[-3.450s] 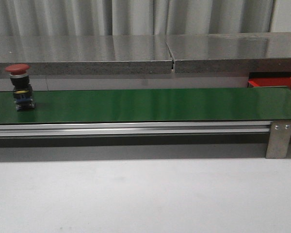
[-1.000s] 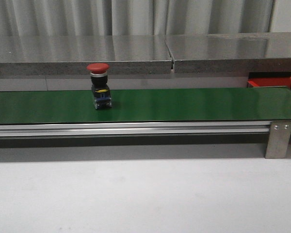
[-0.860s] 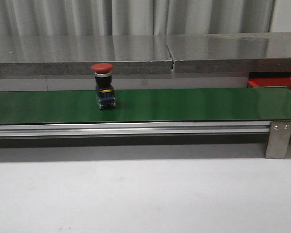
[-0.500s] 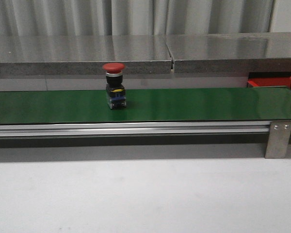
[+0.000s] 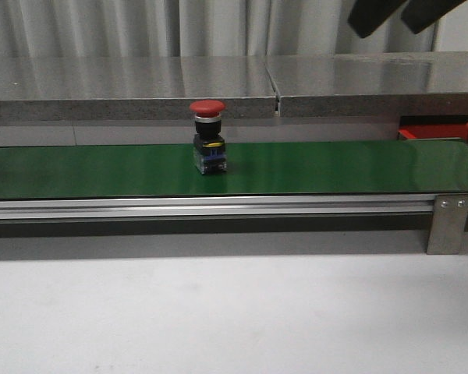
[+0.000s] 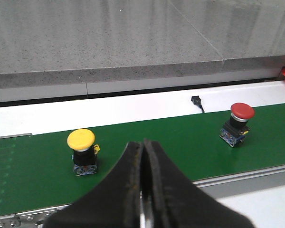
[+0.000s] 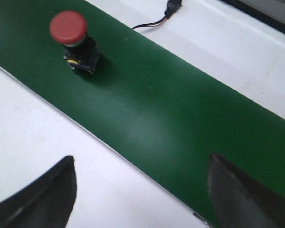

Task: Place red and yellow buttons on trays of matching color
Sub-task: 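Lower the right gripper onto the red button on the belt, grasp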

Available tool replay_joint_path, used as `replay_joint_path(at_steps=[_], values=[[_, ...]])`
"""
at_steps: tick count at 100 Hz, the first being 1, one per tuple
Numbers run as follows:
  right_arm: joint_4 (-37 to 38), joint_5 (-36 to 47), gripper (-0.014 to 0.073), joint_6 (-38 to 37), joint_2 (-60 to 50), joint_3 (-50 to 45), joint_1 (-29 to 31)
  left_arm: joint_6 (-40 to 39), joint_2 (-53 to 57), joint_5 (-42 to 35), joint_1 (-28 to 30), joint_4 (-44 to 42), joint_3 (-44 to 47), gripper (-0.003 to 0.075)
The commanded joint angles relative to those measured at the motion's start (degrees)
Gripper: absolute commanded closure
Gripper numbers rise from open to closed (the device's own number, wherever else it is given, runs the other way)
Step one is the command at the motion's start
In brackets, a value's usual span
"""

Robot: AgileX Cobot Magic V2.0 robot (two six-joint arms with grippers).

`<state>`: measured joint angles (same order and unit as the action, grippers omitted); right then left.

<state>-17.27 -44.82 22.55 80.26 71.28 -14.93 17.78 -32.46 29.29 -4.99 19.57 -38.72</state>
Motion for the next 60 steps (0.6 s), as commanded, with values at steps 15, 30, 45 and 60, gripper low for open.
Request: replay_joint_path(at_steps=[15, 30, 45, 60], values=[[-1.0, -3.4, -0.0008, 0.5, 10.3, 13.3, -4.7, 0.1, 0.0, -4.4, -0.5, 1.4, -1.5, 0.0739], [-1.0, -7.9, -0.0008, 0.5, 18.0, 21.7, -6.7, 0.1, 0.0, -4.4, -0.5, 1.4, -1.5, 0.0739], [-1.0, -10.4, -0.0008, 0.5, 25.0, 28.2, -7.8, 0.1, 0.0, -4.4, -0.5, 1.4, -1.5, 0.0739], [-0.7, -9.1, -0.0008, 0.5, 29.5, 31.4, -7.9, 0.1, 0.0, -4.4, -0.5, 1.4, -1.5, 0.0739]])
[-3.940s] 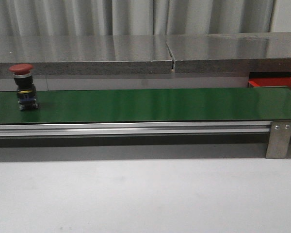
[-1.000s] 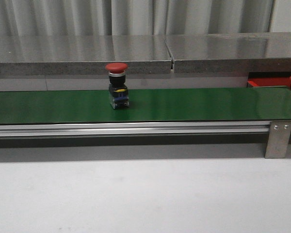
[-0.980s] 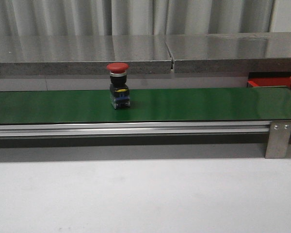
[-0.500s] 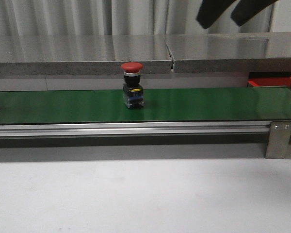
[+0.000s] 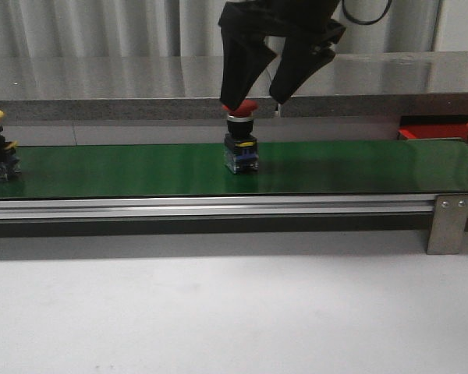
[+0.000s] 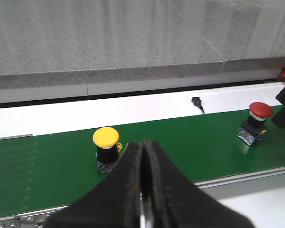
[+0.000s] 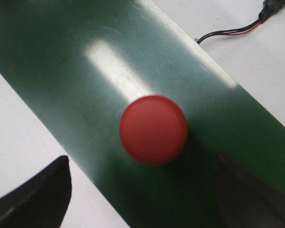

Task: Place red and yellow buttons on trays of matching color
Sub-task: 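Lower the right gripper onto the red button on the belt, grasp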

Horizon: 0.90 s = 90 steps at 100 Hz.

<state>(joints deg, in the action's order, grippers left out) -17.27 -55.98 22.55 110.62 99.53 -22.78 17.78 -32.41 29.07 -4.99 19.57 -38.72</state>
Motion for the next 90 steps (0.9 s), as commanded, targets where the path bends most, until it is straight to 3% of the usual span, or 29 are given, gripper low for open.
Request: replay_joint_path(at_steps=[1, 14, 29, 39, 68, 90], values=[[-0.5, 2.2, -0.0008, 0.5, -0.7, 3.2, 0.0, 0.1, -0.1, -4.2, -0.5, 1.4, -1.5, 0.0739], [1.3, 3.9, 0.0063, 0.5, 0.7, 3.2, 0.0, 0.1, -0.1, -4.2, -0.5, 1.4, -1.5, 0.0739], [2.0, 4.8, 0.0337, 0.5, 1.1, 3.2, 0.1, 0.1, -0.3, -4.2, -0.5, 1.4, -1.5, 0.0739], [2.0, 5.1, 0.0430, 0.5, 0.9, 3.2, 0.1, 0.1, -0.3, -4.2, -0.5, 1.4, -1.5, 0.0739], [2.0, 5.6, 0.0443, -0.9, -3.5, 2.7, 0.4, 0.1, -0.3, -4.2, -0.5, 1.4, -1.5, 0.0739], [2.0, 6.1, 0.0443, -2.2, -9.5, -0.9, 3.8, 0.1, -0.3, -4.2, -0.5, 1.4, -1.5, 0.0739]])
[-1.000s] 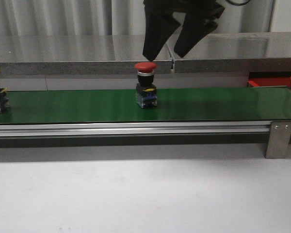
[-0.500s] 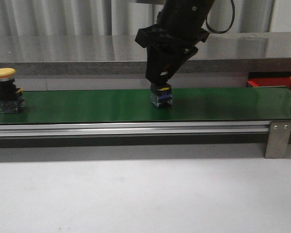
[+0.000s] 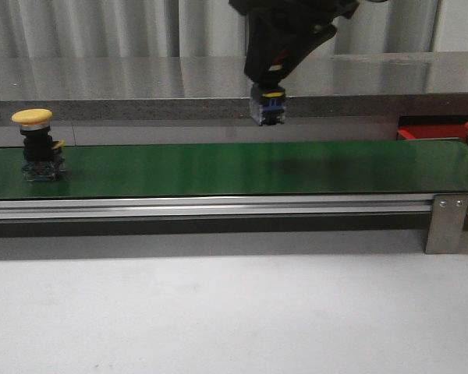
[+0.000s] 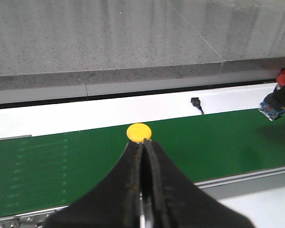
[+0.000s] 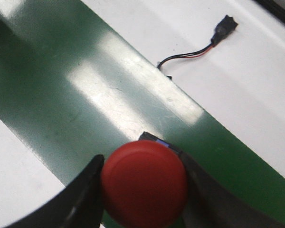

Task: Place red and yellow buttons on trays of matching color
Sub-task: 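Lower the right gripper onto the red button on the belt, grasp, then carry the red button into the red tray and open the right gripper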

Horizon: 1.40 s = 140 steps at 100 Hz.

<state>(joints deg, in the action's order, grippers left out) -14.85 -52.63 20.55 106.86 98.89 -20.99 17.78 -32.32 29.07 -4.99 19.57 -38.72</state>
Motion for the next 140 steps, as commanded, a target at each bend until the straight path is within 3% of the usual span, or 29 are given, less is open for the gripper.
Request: replay_joint_path(at_steps=[1, 43, 74, 108, 140], values=[[-0.4, 2.8, 0.0443, -0.2, -5.9, -0.6, 2.2, 0.1, -0.4, -4.2, -0.5, 1.4, -1.5, 0.0739], [-0.1, 5.6, 0.0443, -0.4, -12.1, -9.2, 21.3, 0.1, -0.4, -4.2, -0.5, 1.4, -1.5, 0.0739], [0.0, 14.2, 0.0443, -1.8, -12.0, -15.7, 34.5, 0.1, -0.4, -4.2, -0.5, 1.4, -1.5, 0.0739], [-1.3, 26.2, 0.0443, -3.3, -11.2, -20.8, 37.3, 0.1, -0.4, -4.2, -0.5, 1.4, -1.5, 0.0739], [-5.4, 29.3, 0.0443, -3.6, -4.4, -20.8, 37.3, 0.1, -0.4, -4.2, -0.5, 1.4, -1.5, 0.0739]])
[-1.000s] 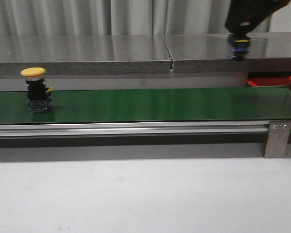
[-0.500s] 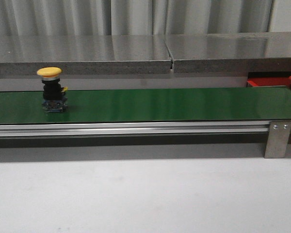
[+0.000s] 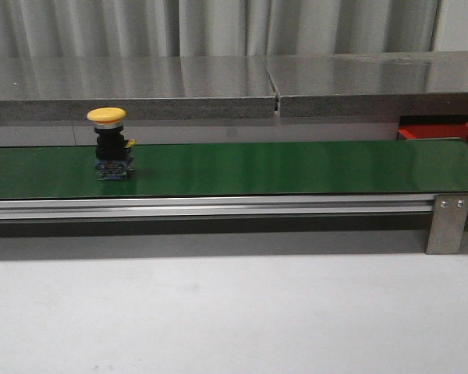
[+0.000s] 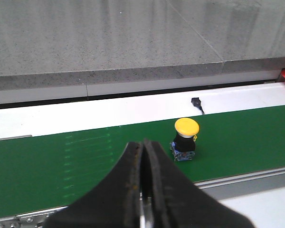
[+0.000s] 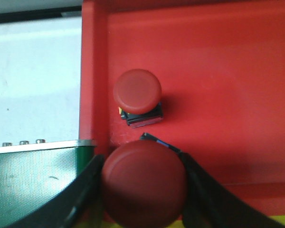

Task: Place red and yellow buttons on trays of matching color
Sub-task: 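Carry the red button into the red tray and open the right gripper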

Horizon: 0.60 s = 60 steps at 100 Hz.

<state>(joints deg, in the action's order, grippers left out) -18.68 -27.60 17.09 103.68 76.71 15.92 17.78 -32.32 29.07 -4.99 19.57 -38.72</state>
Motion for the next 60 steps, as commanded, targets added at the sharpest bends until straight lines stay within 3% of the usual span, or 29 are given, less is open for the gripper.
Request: replay_joint_path(at_steps=[1, 60], values=[[-1.5, 4.4, 0.0443, -0.1, -1.1, 1.3, 0.3, 0.1, -0.4, -4.2, -0.5, 1.4, -1.5, 0.0739], [-6.9, 9.2, 0.0442, -0.1, 5.2, 1.3, 0.3, 0.1, -0.4, -4.2, -0.5, 1.4, -1.5, 0.0739]])
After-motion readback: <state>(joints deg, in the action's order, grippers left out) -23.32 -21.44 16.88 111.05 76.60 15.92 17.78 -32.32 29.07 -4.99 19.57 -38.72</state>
